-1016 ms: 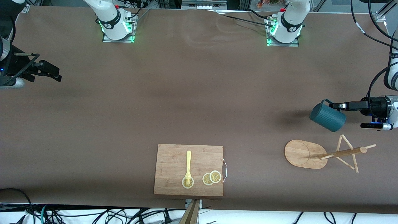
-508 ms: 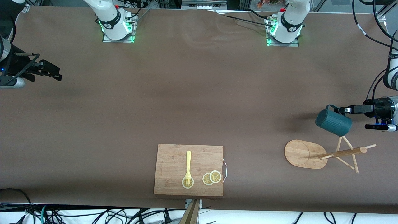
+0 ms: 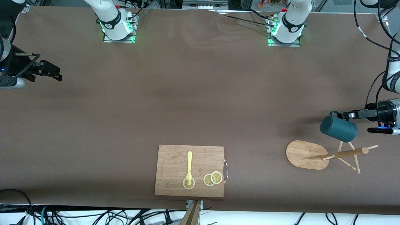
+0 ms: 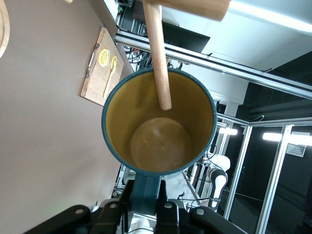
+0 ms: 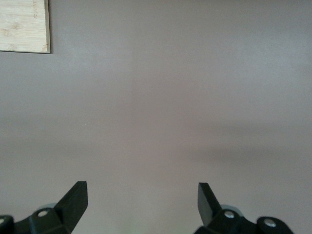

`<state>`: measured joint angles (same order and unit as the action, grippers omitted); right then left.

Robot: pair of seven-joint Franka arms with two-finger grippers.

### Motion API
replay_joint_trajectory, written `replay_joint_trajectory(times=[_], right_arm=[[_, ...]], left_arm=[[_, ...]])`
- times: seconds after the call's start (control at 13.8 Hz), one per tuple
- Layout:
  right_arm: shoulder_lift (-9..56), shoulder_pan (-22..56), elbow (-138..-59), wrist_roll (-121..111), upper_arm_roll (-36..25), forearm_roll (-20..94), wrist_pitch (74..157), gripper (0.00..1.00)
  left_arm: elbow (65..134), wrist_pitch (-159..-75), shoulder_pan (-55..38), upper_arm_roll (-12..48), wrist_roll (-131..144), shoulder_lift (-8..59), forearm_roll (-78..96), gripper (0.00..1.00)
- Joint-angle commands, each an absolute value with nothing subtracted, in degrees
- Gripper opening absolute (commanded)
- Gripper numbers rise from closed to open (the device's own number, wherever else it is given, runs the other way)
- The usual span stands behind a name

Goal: Pass cup and hang on rack
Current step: 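Lower the mug onto a rack peg with the left gripper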

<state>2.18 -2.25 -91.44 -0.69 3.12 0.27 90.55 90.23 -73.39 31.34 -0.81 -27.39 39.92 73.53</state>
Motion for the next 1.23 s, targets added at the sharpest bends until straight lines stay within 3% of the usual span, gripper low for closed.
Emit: replay_joint_trajectory(times=[0.0, 1.16], right_arm=[[1.8, -2.6, -91.2, -1.1, 3.0, 1.3, 89.7, 1.00], [1.8, -2.9, -91.2, -1.1, 2.4, 1.4, 89.7, 1.00]], left_arm=[[87.4, -74.2, 32.2, -0.3, -26.9, 41.7, 75.5, 0.00], [87.1, -76.8, 32.2, -0.3, -27.0, 45.9, 80.5, 0.00]])
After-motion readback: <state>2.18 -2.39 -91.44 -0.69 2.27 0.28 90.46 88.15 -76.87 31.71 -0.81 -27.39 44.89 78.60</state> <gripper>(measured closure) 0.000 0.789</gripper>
